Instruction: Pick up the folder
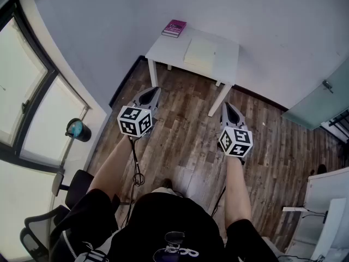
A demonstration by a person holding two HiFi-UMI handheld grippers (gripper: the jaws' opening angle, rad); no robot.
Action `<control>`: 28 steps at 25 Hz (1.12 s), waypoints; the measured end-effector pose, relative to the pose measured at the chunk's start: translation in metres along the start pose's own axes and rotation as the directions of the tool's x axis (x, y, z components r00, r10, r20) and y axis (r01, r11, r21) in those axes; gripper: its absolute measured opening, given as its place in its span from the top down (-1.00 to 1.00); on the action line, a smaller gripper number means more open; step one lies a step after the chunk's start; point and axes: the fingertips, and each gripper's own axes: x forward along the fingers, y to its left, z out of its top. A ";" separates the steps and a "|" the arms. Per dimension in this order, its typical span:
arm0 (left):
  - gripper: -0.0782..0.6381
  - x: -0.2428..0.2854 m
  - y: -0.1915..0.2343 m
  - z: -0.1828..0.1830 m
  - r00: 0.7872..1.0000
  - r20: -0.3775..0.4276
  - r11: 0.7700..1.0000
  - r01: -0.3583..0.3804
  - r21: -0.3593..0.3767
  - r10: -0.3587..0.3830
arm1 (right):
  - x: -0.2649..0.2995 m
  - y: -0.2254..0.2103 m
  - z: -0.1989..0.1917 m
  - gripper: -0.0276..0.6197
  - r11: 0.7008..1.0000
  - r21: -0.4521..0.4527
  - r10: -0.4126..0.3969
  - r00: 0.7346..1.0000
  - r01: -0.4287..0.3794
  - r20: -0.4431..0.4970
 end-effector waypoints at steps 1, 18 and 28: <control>0.73 0.001 0.002 0.000 1.000 -0.001 1.000 0.000 0.002 0.000 | 0.003 0.000 0.000 0.85 1.000 0.001 -0.002 1.000 0.002 0.000; 0.73 0.046 0.045 -0.012 0.999 -0.033 1.000 -0.006 0.028 0.007 | 0.069 -0.011 -0.008 0.85 1.000 0.011 0.001 1.000 -0.001 0.003; 0.73 0.129 0.087 0.001 0.999 -0.039 0.999 -0.027 0.018 0.027 | 0.158 -0.048 0.009 0.85 1.000 -0.004 0.029 1.000 -0.029 -0.005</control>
